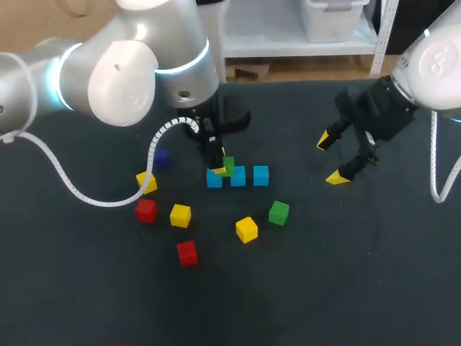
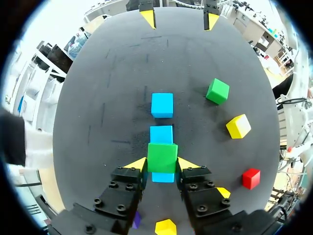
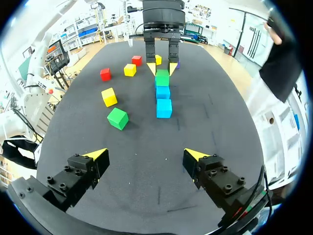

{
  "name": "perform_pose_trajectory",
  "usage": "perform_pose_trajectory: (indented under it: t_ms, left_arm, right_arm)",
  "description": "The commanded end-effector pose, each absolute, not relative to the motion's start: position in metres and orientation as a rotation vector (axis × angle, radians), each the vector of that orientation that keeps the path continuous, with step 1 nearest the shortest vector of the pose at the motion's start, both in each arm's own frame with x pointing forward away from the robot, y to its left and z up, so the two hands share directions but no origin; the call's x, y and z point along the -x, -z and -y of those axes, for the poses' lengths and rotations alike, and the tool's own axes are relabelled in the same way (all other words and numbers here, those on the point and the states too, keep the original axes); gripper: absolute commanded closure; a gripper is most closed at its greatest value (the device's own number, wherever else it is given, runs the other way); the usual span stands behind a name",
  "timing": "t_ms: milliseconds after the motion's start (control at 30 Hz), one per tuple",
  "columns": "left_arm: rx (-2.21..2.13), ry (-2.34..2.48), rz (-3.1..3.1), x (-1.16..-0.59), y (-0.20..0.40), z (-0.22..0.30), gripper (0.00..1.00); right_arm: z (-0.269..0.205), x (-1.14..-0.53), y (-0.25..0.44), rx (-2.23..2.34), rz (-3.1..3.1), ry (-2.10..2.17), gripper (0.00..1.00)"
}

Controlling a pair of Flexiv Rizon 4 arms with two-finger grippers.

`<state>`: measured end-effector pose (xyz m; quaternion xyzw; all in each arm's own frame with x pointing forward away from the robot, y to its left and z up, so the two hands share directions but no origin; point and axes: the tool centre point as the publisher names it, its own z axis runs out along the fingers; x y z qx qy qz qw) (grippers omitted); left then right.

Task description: Place the blue cubes, place green cubes on the blue cubes, place the yellow cubes on the green cubes, then place the red cubes on the yellow cubes, and place purple cube on the red cubes.

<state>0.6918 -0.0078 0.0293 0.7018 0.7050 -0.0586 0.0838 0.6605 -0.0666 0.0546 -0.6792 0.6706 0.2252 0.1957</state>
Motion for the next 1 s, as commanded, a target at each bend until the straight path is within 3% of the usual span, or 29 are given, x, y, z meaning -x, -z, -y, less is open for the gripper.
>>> perform_pose_trajectory:
  t_ms: [33, 367, 1000]
  left_arm:
    - [-2.101, 0.18, -2.106, -0.6946, -0.0293, 0.0086, 0.77]
    - [-2.099, 0.18, -2.11, -0.6942, -0.029, 0.0076, 0.61]
    - [-2.1, 0.179, -2.108, -0.6947, -0.029, 0.0068, 0.6]
  right_arm:
    - [0.0667, -0.6611, -0.0542, 1.903, -1.877, -0.634, 0.0]
    - [0.0667, -0.6611, -0.0542, 1.903, -1.877, -0.634, 0.0]
    - [0.0667, -0.6611, -0.0542, 1.903, -1.877, -0.634, 0.0]
